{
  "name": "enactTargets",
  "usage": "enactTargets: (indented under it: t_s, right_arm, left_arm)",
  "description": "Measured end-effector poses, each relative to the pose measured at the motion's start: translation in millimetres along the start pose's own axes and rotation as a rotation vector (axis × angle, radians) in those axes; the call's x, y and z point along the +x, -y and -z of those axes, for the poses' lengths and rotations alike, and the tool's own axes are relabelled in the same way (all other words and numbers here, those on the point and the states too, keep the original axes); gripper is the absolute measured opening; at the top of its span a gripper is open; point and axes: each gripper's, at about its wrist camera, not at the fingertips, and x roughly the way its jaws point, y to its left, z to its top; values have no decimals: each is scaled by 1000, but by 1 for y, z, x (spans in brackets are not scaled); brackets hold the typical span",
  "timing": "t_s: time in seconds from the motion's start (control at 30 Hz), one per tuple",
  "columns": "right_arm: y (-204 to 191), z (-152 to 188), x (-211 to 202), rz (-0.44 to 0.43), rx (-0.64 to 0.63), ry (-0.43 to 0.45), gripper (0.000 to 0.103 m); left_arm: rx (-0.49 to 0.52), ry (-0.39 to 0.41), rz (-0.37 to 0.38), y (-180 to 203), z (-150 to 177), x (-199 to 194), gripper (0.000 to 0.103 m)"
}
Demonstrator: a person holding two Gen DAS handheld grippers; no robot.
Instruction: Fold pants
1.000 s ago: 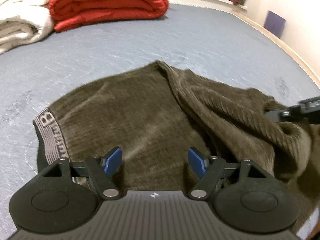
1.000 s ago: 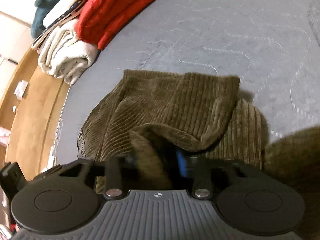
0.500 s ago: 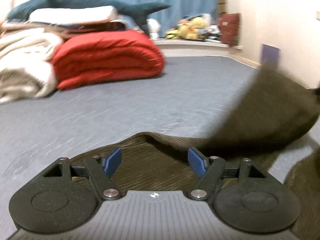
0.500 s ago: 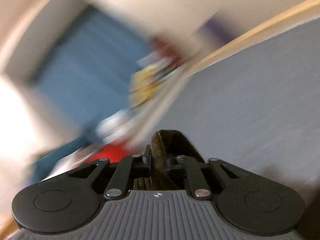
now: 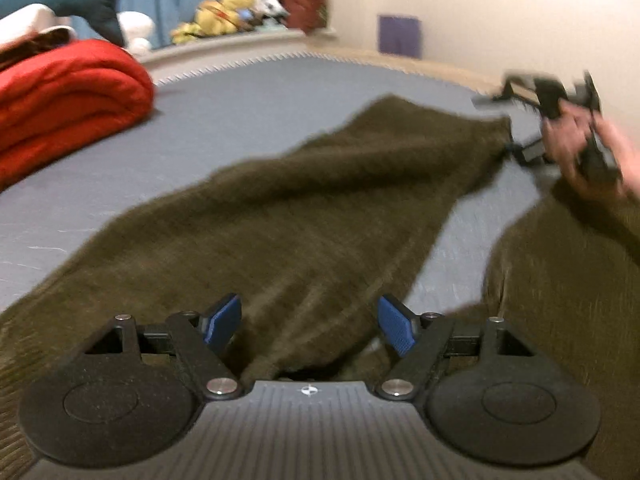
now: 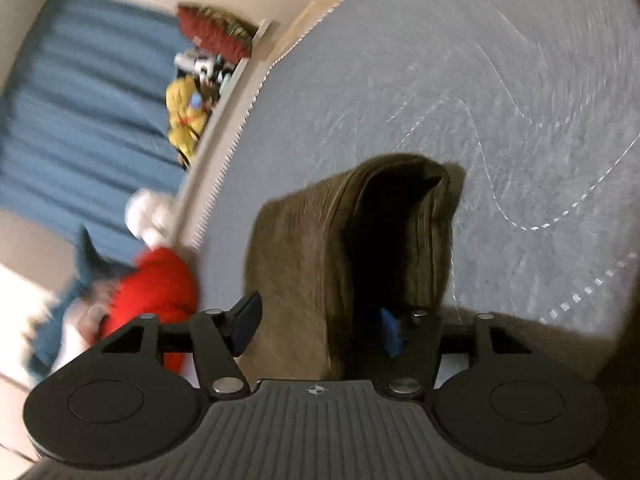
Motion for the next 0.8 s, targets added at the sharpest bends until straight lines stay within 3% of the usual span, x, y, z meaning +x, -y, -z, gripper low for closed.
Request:
enactTargets:
  t_s: [0.03,0.07,0.1,0.13,0.17,0.23,0.33,0.4,0.43,0.47,0.53,0.57,0.67,0.73,0.8]
  right_arm:
    - [4,-5,2,-17,38,1,63]
    - [8,-11,5,-36,72,9,63]
    - [12,-18,5,-48,98,19,63]
    - [14,-25,8,-50,128,33,63]
    - [18,-33,10,-52,156,46,63]
    - [24,-48,17,-62,214,79,63]
    - [26,-68,30,-44,262,93,64]
    - [14,-78,43,-4,228,73,63]
    - [3,-83,48,11,182,68,53]
    - [-10,-88,48,23,116,62,29]
    - [-44,-97,42,-1,-11,77,12]
    - [-64,-98,34,-25,-89,102,7]
    - [-111,-83,-14,-75,-361,266,7]
    - [-113,-60,-37,14,-519,391,7]
    - [-89,-53,-32,218,-564,403,8]
  left_arm:
    - [26,-12,7,3,2,4,75]
    - [65,-23,-9,7,7,7,62]
    - [92,-32,-27,9,10,9,58]
    - [107,-24,-26,9,11,9,48]
    - [118,-30,-17,9,12,9,29]
    - [157,-42,-48,7,9,7,15]
    - [123,-67,-65,-8,8,4,14]
    - [91,-76,-48,-17,7,3,14]
    - [94,-78,-47,-17,7,2,14]
    - [111,-78,-54,-15,7,2,14]
    - [138,-75,-62,-12,8,0,14]
    - [141,-75,-61,-13,8,-1,14]
    - [119,-84,-49,-16,7,-5,14]
    - [114,-95,-41,-18,6,-6,14]
    - [118,-109,-39,-18,4,-8,14]
